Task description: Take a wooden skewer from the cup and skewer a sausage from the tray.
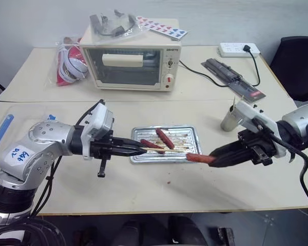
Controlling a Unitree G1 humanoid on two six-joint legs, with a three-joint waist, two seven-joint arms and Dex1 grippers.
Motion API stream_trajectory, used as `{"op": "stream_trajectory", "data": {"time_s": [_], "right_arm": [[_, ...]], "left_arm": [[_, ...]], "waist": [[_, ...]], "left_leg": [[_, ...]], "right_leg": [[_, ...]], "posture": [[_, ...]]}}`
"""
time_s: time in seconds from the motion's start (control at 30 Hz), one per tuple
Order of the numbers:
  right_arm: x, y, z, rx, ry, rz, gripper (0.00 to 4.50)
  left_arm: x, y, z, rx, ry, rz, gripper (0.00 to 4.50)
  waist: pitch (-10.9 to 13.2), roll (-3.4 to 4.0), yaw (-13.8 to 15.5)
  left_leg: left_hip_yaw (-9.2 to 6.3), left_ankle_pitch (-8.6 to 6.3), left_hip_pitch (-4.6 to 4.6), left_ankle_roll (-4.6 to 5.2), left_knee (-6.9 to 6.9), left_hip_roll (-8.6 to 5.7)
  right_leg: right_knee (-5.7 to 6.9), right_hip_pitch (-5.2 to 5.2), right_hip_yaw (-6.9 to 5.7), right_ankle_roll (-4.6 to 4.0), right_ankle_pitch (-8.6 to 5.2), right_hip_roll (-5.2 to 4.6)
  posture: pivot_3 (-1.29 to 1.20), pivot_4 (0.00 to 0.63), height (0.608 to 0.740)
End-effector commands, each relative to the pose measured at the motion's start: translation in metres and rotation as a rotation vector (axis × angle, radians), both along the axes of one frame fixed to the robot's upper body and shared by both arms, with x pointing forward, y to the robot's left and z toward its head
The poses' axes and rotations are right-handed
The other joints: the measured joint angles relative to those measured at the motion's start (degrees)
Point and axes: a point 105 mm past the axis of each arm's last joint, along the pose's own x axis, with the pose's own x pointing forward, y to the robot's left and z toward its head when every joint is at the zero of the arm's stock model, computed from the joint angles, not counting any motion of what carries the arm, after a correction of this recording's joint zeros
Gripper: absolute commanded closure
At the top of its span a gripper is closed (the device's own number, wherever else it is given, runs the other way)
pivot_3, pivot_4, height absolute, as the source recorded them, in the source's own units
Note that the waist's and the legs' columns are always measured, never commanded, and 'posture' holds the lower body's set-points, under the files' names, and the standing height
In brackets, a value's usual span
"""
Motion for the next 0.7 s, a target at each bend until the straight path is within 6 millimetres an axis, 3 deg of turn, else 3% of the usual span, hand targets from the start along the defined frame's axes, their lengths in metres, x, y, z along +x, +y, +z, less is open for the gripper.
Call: {"op": "stream_trajectory", "data": {"time_s": [0.03,0.7], "right_arm": [[-0.002,0.0008,0.0067,0.004,-0.041,0.008,3.78],[0.0041,0.0025,0.0007,0.008,-0.033,0.0,3.78]], "left_arm": [[-0.0022,-0.0023,0.0057,-0.001,-0.037,-0.022,4.5],[-0.0076,0.0026,0.0007,0.02,-0.024,-0.028,4.5]], "waist": [[0.0,0.0,0.0],[0.0,0.0,-0.06]], "left_leg": [[0.0,0.0,0.0,0.0,0.0,0.0],[0.0,0.0,0.0,0.0,0.0,0.0]], "right_leg": [[0.01,0.0,0.0,0.0,0.0,0.0],[0.01,0.0,0.0,0.0,0.0,0.0]], "posture": [[0.0,0.15,0.74],[0.0,0.15,0.74]]}}
